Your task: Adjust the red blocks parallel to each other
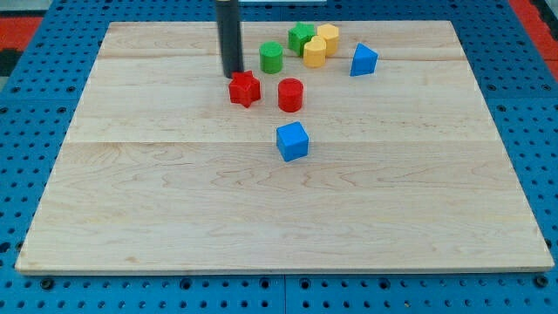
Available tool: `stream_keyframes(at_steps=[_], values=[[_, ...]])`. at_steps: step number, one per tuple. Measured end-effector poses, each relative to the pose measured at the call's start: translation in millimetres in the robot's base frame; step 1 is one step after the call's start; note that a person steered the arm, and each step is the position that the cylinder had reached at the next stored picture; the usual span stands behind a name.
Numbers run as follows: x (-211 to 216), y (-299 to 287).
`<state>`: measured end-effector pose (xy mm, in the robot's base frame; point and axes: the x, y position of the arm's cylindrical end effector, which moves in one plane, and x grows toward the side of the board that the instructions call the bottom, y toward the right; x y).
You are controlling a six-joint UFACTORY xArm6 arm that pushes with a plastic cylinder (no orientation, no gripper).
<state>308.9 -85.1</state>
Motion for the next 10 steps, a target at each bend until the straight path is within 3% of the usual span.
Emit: stream_keyframes(at_steps=[1,3,6,7,8,10], values=[[0,-23],[31,70],[14,105],[71,111],[77,88],[47,25]])
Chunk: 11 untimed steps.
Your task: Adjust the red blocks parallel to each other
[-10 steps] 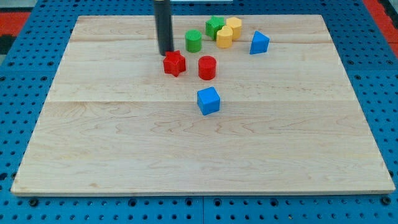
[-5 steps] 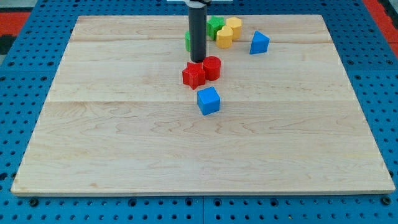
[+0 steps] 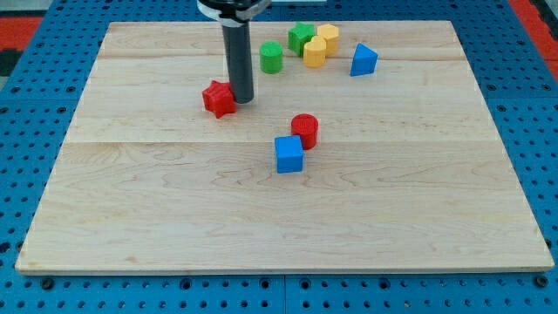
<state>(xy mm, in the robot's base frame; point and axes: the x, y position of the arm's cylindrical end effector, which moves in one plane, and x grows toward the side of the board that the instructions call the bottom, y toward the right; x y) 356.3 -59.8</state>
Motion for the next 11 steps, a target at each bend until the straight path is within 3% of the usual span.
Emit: stream_keyframes(at_steps=[1,4,6,8,9,11], values=[[-19,-5],[-18,-107],[43,-17],[46,-75],[67,-27],[15,-19]])
